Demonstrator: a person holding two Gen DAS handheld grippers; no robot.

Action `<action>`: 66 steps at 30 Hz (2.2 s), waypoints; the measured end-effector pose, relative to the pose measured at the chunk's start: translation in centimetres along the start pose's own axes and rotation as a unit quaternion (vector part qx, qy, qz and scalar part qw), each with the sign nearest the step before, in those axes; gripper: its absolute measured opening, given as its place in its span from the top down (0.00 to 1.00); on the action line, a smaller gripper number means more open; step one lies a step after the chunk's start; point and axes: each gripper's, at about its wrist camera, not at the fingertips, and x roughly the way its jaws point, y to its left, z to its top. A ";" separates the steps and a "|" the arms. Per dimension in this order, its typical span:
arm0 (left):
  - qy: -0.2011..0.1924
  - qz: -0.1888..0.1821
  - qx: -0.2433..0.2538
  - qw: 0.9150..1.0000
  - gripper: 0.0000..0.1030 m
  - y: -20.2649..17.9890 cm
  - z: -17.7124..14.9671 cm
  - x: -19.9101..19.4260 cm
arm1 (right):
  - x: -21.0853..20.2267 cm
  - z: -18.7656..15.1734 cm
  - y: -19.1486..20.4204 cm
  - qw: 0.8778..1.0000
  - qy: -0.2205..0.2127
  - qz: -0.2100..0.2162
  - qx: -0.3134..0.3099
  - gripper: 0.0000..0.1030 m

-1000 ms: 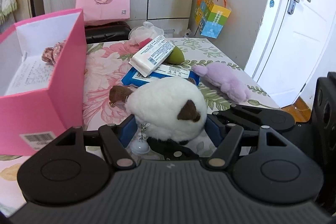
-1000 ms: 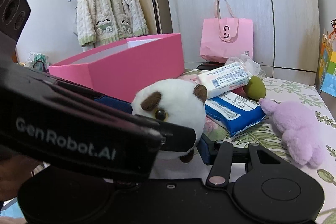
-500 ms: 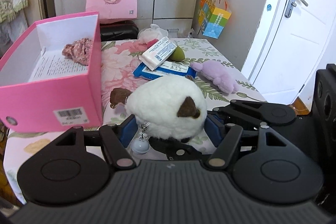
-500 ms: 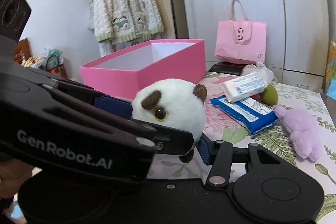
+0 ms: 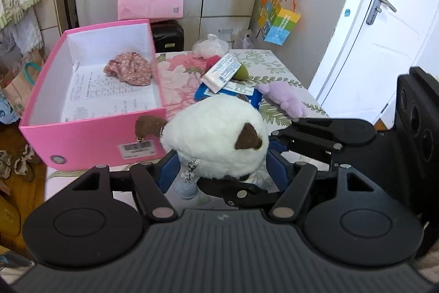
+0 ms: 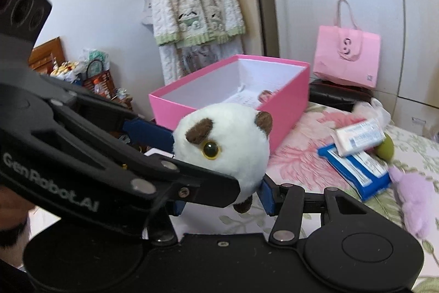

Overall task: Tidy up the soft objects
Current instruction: 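Carry the plush toy into the pink box and open the left tool, then withdraw the left tool from the box back toward the table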

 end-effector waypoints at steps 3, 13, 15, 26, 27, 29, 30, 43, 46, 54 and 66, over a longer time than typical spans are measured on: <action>-0.004 0.002 0.003 1.000 0.35 1.1 0.9 -1.7 | 0.2 1.8 0.7 1.000 0.010 0.020 -0.005 0.45; -0.036 0.016 -0.011 0.999 0.34 5.6 4.0 -3.2 | 3.2 7.2 2.7 0.999 0.015 0.031 -0.041 0.44; -0.043 0.012 -0.012 0.999 0.34 6.6 4.8 -3.0 | 4.0 8.2 2.7 0.999 0.012 0.026 -0.046 0.43; -0.065 0.000 -0.033 0.997 0.34 12.3 9.3 1.5 | 10.3 12.8 -0.7 0.999 0.011 0.025 -0.025 0.43; -0.062 -0.002 -0.038 0.997 0.34 12.8 9.6 2.1 | 10.9 13.1 -1.1 0.999 0.012 0.028 -0.023 0.43; -0.058 -0.004 -0.053 0.997 0.34 14.0 10.2 3.6 | 12.2 13.5 -2.1 0.999 0.016 0.034 -0.018 0.43; -0.056 -0.002 -0.056 0.997 0.34 14.5 10.4 4.4 | 13.0 13.7 -2.6 0.999 0.019 0.040 -0.018 0.43; 0.007 -0.026 -0.167 0.986 0.35 21.5 11.1 13.5 | 21.5 14.6 -7.0 0.994 0.083 0.065 -0.021 0.43; 0.016 -0.027 -0.178 0.984 0.35 22.1 11.1 14.5 | 22.5 14.8 -6.8 0.993 0.095 0.061 -0.040 0.43; 0.008 0.020 -0.172 0.985 0.34 21.8 11.3 14.7 | 24.1 15.1 -6.0 0.989 0.114 0.027 -0.091 0.43; -0.022 0.039 -0.135 0.990 0.30 20.0 10.0 8.2 | 19.3 14.8 -4.2 0.989 0.102 0.009 -0.108 0.38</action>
